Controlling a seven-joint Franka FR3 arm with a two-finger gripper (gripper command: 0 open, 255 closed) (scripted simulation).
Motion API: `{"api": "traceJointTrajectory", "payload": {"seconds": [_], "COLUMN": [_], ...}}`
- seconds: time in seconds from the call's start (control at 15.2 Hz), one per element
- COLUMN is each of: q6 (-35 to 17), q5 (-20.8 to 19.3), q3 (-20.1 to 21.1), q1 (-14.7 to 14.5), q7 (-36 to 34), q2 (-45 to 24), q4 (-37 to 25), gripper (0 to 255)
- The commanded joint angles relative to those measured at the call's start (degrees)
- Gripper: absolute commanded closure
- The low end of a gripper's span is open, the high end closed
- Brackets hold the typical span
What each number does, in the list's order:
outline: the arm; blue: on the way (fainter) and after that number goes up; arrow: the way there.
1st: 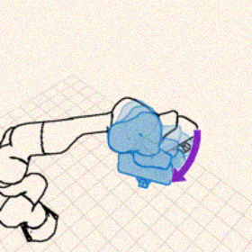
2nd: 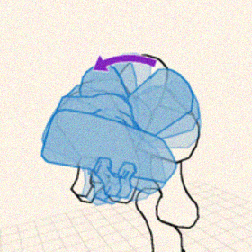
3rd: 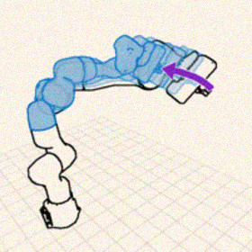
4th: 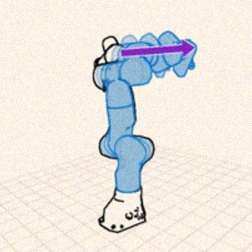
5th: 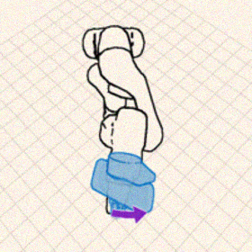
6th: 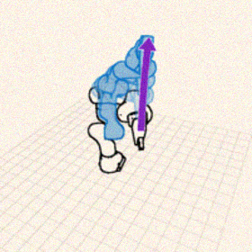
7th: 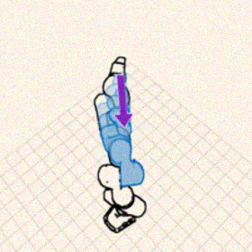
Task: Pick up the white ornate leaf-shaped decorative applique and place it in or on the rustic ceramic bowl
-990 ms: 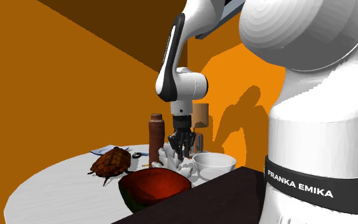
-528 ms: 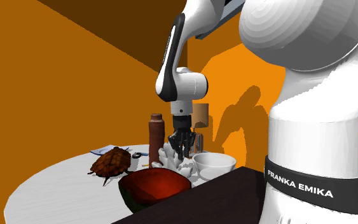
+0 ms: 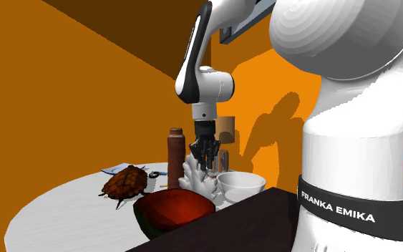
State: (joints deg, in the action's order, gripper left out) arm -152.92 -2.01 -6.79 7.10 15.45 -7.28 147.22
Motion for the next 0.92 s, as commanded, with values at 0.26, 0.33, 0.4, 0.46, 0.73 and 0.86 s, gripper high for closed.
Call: {"api": "traceJointTrajectory", "payload": {"seconds": [0.26,0.33,0.4,0.46,0.73,0.86], "q6": [5.01,5.87,6.73,7.59,11.06,12.80], "q5": [-0.82,-0.93,-1.03,-1.13,-1.46,-1.59], "q3": [-0.21,-0.22,-0.23,-0.24,-0.22,-0.19], "q1": [-0.10,-0.10,-0.10,-0.10,-0.09,-0.09], "q7": [-0.46,-0.53,-0.58,-0.64,-0.81,-0.88], "q2": [4.95,5.74,6.52,7.28,10.22,11.60], "q4": [-0.09,-0.16,-0.25,-0.35,-0.90,-1.26], "gripper": [255,255,255,255,255,255]}}
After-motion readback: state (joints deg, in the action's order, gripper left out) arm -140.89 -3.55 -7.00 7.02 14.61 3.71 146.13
